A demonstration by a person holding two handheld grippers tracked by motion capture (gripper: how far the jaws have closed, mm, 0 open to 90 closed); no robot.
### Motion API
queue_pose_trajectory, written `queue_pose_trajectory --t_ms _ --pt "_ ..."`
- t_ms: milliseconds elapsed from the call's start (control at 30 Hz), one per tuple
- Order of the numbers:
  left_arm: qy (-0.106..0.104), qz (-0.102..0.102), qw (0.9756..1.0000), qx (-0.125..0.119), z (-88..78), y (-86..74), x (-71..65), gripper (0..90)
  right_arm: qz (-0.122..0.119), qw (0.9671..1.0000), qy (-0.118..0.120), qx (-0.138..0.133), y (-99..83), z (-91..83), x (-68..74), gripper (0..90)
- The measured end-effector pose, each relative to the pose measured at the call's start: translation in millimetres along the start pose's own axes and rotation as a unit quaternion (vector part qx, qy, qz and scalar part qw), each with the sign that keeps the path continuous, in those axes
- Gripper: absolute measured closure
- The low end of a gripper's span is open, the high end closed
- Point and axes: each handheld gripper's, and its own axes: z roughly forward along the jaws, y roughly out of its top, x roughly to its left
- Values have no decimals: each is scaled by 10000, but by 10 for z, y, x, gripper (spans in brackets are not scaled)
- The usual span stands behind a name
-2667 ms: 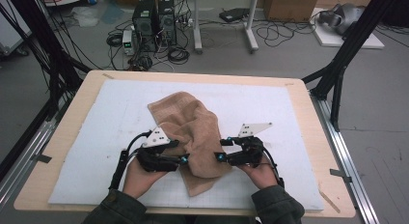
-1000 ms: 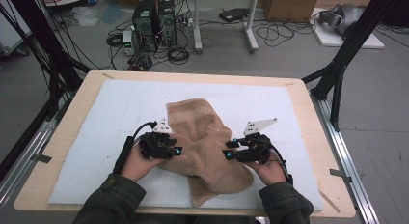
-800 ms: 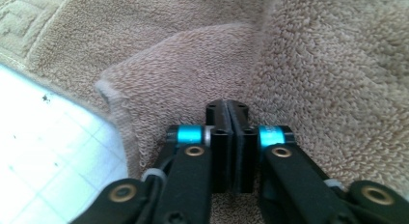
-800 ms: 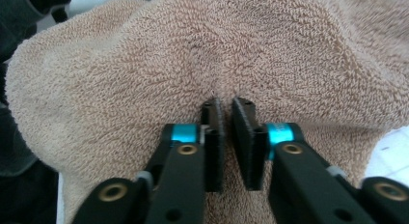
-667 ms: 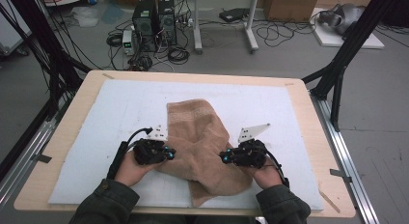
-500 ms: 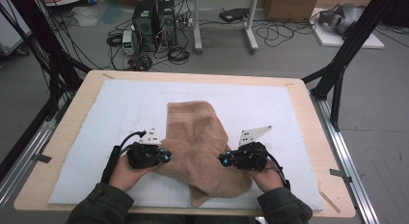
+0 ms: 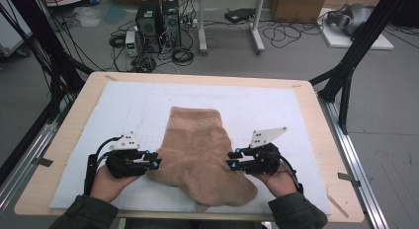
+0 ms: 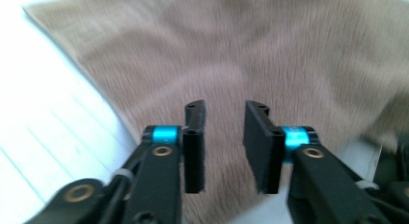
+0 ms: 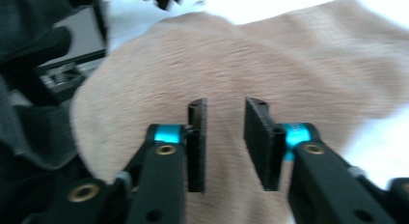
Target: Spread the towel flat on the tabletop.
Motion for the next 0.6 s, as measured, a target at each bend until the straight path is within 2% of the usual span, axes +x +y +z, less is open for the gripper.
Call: queue_pose_trajectory --t_ms 33,100,167,267,400,433,467,533,600 --pt "0 0 10000 0 0 0 0 608 0 10000 0 0 0 0 0 659" --pt "60 40 9999 -92 73 118 42 570 70 9994 -335 -16 12 -64 -142 639" --pt "97 88 9999 -51 174 162 67 533 192 9984 -532 86 -11 -37 -238 618" --pt "104 163 9996 227 368 157 99 489 357 9972 -597 259 -83 84 -340 578" --pt "102 226 9966 785 596 86 129 486 651 9949 -547 552 -217 290 -419 530" --pt "58 208 9958 891 636 68 136 497 679 9939 -510 707 -235 348 -440 529" --pt "-15 213 9952 954 665 53 145 520 673 9931 -490 829 -243 397 -440 558" --pt "-60 239 9941 1052 699 25 144 612 544 9932 -401 948 -239 463 -419 686" --pt "-128 245 9941 1052 716 1 136 722 397 9930 -344 1056 -224 497 -397 819"
